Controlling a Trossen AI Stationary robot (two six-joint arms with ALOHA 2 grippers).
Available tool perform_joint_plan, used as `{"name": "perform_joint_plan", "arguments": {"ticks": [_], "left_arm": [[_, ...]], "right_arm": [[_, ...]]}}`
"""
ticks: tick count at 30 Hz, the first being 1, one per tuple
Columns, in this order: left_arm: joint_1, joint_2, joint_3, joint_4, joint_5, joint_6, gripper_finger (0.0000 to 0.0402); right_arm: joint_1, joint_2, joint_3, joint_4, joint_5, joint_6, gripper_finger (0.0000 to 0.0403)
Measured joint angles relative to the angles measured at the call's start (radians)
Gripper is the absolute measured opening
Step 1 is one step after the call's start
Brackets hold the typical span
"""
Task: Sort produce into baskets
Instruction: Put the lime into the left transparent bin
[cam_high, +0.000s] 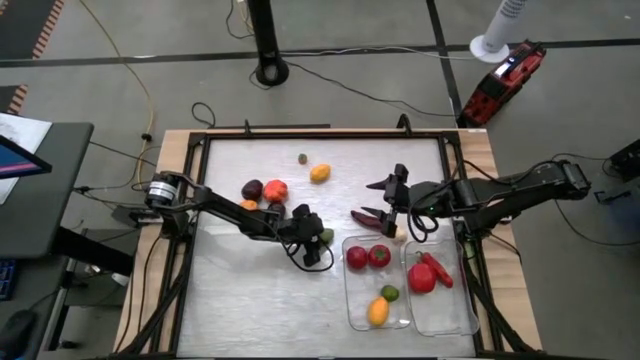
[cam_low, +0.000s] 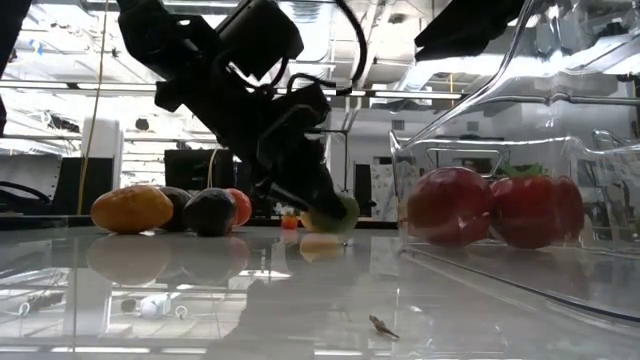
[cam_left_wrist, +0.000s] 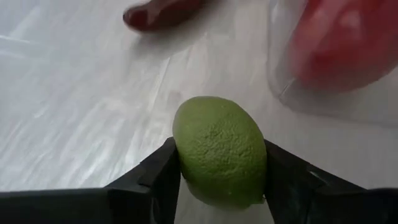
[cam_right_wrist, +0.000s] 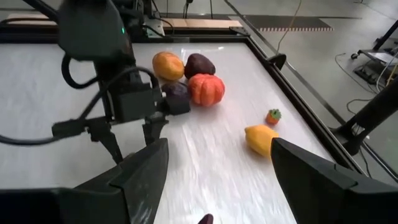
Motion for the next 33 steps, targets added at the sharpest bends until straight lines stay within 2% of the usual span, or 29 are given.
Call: {"name": "perform_joint_plan", "arguments": {"ticks": [10,16,18,24,29,33], "left_arm": [[-0.01,-0.1,0.0,-0.033,-0.005,0.053,0.0174],[-0.016,-0.233,0.0,-0.084,-0.081,0.099,0.0174],[-0.023,-0.265,0.0,-0.048,-0.072,0.104,0.0174],[-0.077,-0.296,0.0,0.095,0.059,0.135,0.0174],[-0.116,-0.295,0.0,0.128,0.051,0.134,0.0174],[-0.134,-0.294,0.0,0.194,0.047,0.101,0.0174]], "right_arm": [[0.0,-0.003,0.0,0.005,0.002,0.011,0.0311],[0.0,-0.003,0.0,0.003,0.003,0.011,0.0311],[0.0,-0.003,0.0,0.001,0.005,0.01,0.0311],[0.02,-0.059,0.0,-0.018,0.075,0.011,0.0311],[0.066,-0.125,-0.007,-0.036,0.125,0.031,0.0311],[0.096,-0.166,-0.044,-0.032,0.213,0.034,0.0311]]}}
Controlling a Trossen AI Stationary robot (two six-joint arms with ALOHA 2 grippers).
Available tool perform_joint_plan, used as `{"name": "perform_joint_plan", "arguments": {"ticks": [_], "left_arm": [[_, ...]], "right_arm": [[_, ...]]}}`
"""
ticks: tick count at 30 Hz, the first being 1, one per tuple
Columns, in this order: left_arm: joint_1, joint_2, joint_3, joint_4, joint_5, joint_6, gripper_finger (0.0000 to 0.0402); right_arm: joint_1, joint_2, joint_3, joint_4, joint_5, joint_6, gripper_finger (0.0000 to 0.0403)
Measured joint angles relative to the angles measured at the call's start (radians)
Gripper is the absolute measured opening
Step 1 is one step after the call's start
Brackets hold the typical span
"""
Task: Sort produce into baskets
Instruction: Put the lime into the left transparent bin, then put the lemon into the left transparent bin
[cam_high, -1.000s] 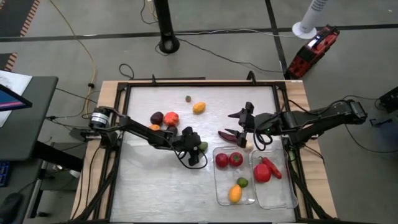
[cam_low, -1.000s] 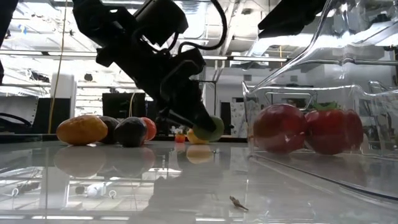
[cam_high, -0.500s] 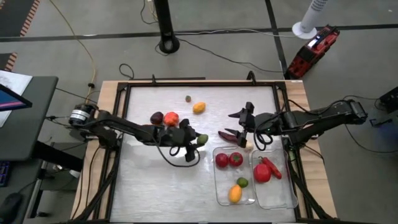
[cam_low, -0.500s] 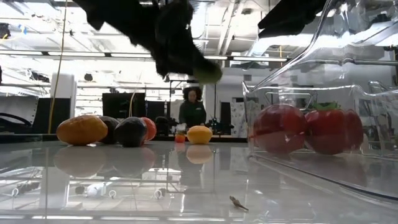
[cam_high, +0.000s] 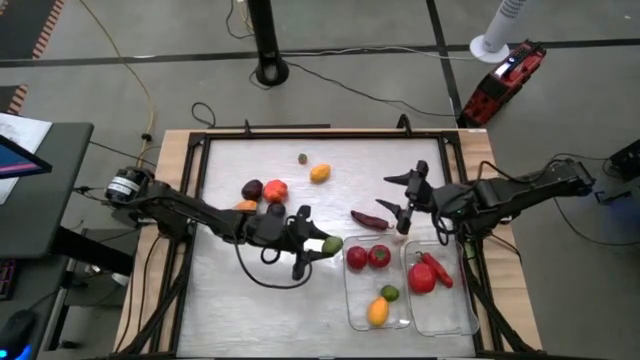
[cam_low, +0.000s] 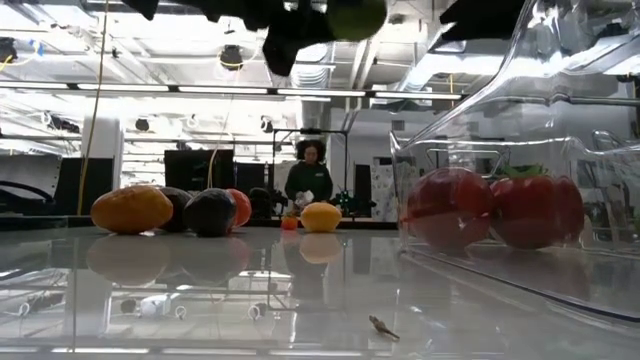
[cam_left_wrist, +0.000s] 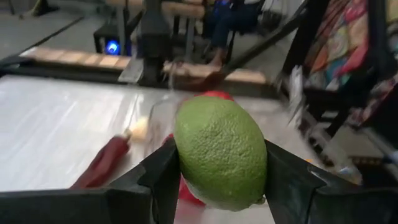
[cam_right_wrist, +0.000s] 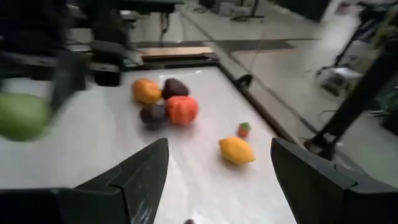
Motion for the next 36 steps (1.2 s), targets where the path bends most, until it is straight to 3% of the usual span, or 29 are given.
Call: {"name": "perform_joint_plan", "arguments": {"ticks": [4,9,17,21,28,36], "left_arm": [[-0.012,0.041,0.025,0.032,0.0,-0.002,0.0174],[-0.013,0.146,0.14,0.035,0.005,0.022,0.0174],[-0.013,0.326,0.322,-0.069,0.031,0.064,0.0176],[-0.013,0.376,0.379,-0.144,0.083,0.117,0.0202],[-0.005,0.341,0.402,-0.269,0.07,0.158,0.0285],[0.027,0.169,0.296,-0.365,-0.107,0.304,0.0283]], "right_arm": [[0.002,-0.04,-0.033,0.028,0.042,0.001,0.0311],[0.011,-0.07,-0.032,0.033,0.048,0.008,0.0311],[0.037,-0.072,-0.033,0.011,0.048,0.011,0.0311],[0.036,-0.072,-0.033,0.0,0.048,0.019,0.0311],[0.036,-0.071,-0.033,0.001,0.048,0.02,0.0311],[0.036,-0.071,-0.033,0.001,0.047,0.02,0.0311]]}}
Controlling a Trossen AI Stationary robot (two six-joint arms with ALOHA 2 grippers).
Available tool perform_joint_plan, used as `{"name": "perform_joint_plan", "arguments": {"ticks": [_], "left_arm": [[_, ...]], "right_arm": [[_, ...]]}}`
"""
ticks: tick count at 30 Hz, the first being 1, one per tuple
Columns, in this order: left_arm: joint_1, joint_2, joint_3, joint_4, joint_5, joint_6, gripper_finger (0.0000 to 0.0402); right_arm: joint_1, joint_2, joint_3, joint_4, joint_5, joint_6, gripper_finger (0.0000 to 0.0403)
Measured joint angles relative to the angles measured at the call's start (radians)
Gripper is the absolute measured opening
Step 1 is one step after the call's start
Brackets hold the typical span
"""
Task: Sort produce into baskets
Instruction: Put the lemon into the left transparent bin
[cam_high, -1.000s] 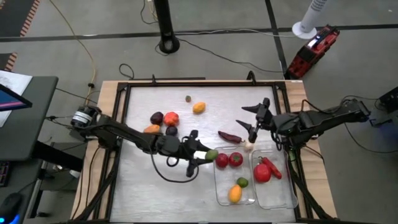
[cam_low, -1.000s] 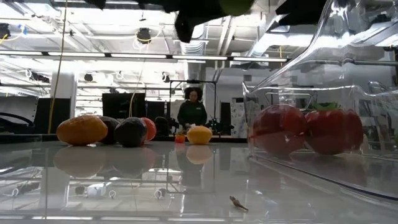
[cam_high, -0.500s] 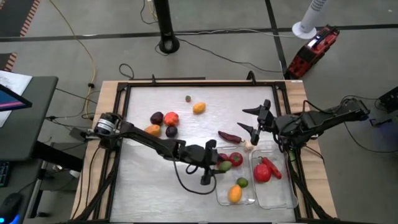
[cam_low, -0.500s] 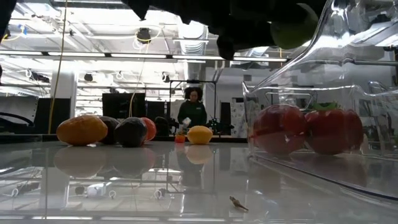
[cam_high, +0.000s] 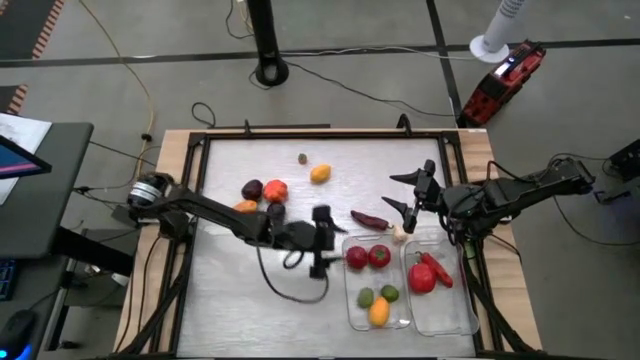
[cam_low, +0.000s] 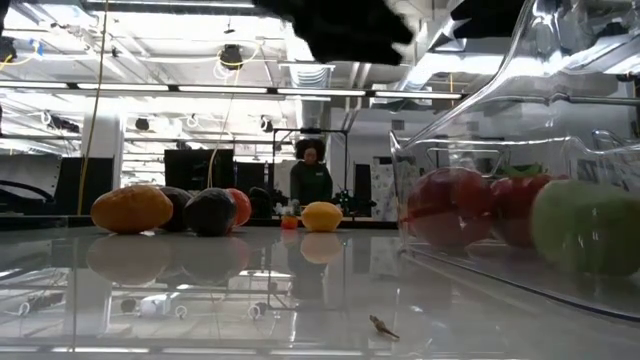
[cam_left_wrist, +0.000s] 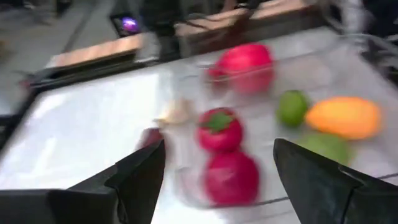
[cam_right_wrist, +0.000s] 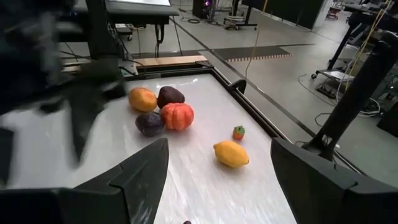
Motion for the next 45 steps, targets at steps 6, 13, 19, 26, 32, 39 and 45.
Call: {"name": "perform_joint_plan", "arguments": {"ticks": [6,13,19,26,32,39,45], "left_arm": [[0.178,-0.155,-0.224,0.174,0.028,-0.067,0.027],[0.404,-0.095,-0.328,0.255,0.067,-0.217,0.027],[0.52,-0.018,-0.315,0.276,0.081,-0.253,0.028],[0.592,0.088,-0.24,0.233,0.15,-0.247,0.031],[0.613,0.174,-0.187,0.178,0.133,-0.209,0.032],[0.615,0.226,-0.177,0.136,0.134,-0.184,0.0316],[0.615,0.215,-0.177,0.127,0.132,-0.181,0.0255]], "right_arm": [[0.002,0.007,0.0,0.003,0.0,0.0,0.0311],[-0.017,0.021,0.0,0.015,0.0,-0.001,0.0311],[-0.022,0.027,0.0,0.016,-0.001,-0.008,0.0311],[-0.02,0.029,0.0,0.017,-0.002,-0.016,0.0311],[-0.02,0.029,0.0,0.019,-0.009,-0.017,0.0311],[-0.02,0.029,0.0,0.019,-0.008,-0.02,0.0311],[-0.02,0.029,0.0,0.019,-0.008,-0.019,0.0311]]}}
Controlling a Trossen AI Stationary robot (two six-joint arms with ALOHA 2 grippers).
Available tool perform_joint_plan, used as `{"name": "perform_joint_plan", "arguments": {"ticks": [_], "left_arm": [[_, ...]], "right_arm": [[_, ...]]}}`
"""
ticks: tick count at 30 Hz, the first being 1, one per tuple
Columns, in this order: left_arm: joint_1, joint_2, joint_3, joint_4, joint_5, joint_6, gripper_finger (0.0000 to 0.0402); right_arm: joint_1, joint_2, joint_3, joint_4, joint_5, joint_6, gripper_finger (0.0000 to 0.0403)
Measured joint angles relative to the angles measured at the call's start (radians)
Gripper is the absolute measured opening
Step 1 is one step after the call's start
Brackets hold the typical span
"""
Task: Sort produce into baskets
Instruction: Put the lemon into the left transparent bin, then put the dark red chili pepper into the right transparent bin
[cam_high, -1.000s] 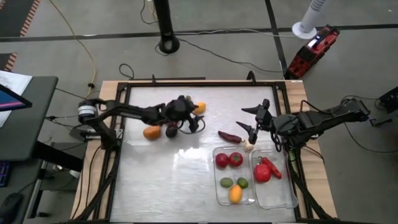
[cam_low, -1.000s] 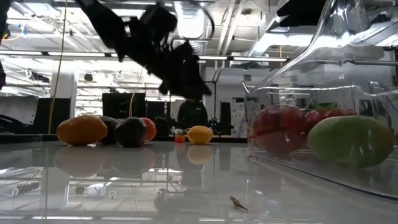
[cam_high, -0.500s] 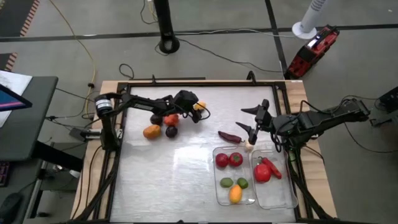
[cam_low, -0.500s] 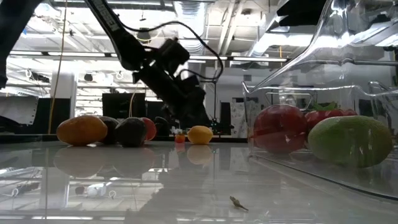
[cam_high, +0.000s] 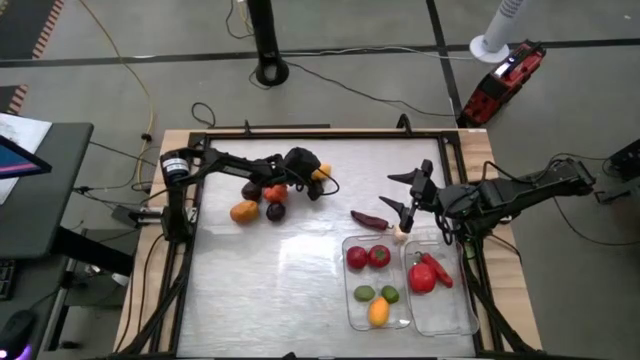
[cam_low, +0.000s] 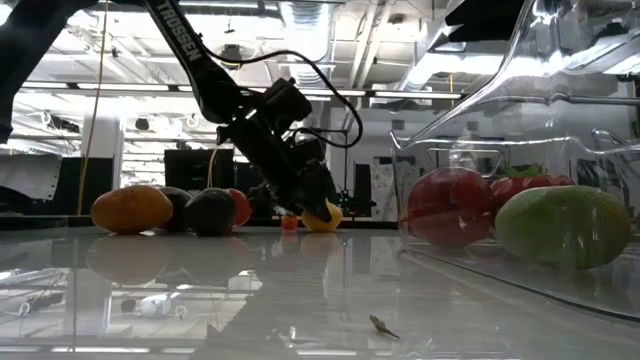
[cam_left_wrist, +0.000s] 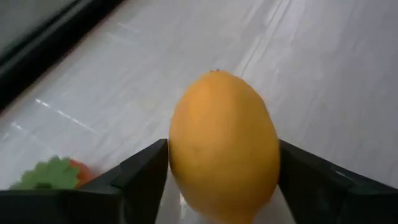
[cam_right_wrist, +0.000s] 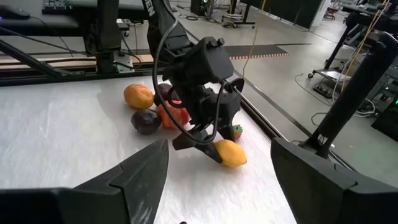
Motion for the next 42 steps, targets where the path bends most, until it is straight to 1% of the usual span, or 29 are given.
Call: {"name": "perform_joint_plan", "arguments": {"ticks": [4,5,7,11,13,14,15,17,21,23,26,29,31,34,36,39,42], "left_arm": [[0.0,-0.018,0.0,-0.019,0.026,0.008,0.0201],[0.002,-0.033,0.0,-0.045,0.047,0.009,0.0197],[0.004,-0.079,-0.001,-0.083,0.108,0.007,0.0197],[-0.015,-0.228,0.001,-0.137,0.246,-0.022,0.0197],[-0.062,-0.292,0.002,-0.138,0.344,-0.039,0.0199],[-0.101,-0.316,0.002,-0.138,0.374,-0.048,0.0204],[-0.146,-0.335,0.002,-0.126,0.379,-0.058,0.0209],[-0.252,-0.348,0.002,-0.091,0.342,-0.057,0.0217],[-0.439,-0.335,0.004,0.002,0.215,-0.037,0.0223],[-0.508,-0.321,0.017,0.035,0.16,-0.018,0.0224],[-0.577,-0.289,0.06,0.045,0.066,-0.004,0.0225],[-0.617,-0.234,0.125,0.035,-0.01,0.018,0.023],[-0.629,-0.171,0.179,0.025,-0.039,0.03,0.0237],[-0.626,-0.076,0.289,-0.066,-0.041,0.032,0.0256],[-0.615,-0.037,0.369,-0.171,-0.038,0.045,0.0271],[-0.601,-0.022,0.452,-0.268,-0.036,0.089,0.0294],[-0.588,-0.038,0.463,-0.303,-0.034,0.149,0.0306]], "right_arm": [[0.0,0.0,0.0,0.0,0.0,0.0,0.0311],[0.0,0.0,0.0,-0.001,0.0,0.0,0.0311],[0.0,0.0,0.0,-0.002,0.0,0.002,0.0311],[0.0,0.0,0.0,-0.008,0.002,0.002,0.0311],[0.0,-0.002,0.0,-0.006,0.005,-0.004,0.0311],[0.0,-0.002,0.0,-0.005,0.006,-0.007,0.0311],[0.0,-0.003,0.0,0.0,0.008,-0.009,0.0311],[-0.005,-0.003,0.0,0.016,0.008,-0.024,0.0311],[-0.009,-0.003,0.0,0.026,0.008,-0.021,0.0311],[-0.008,-0.002,0.0,0.027,0.008,-0.009,0.0311],[-0.007,-0.002,0.0,0.03,0.008,0.0,0.0311],[-0.005,-0.002,0.0,0.035,0.007,0.0,0.0311],[-0.005,-0.001,0.0,0.036,0.007,0.0,0.0311],[0.004,0.0,0.0,0.034,0.006,0.004,0.0311],[0.018,0.0,0.0,0.033,0.005,0.004,0.0311],[0.046,0.0,0.0,0.026,0.008,0.003,0.0311],[0.063,-0.002,0.0,0.022,0.008,-0.005,0.0311]]}}
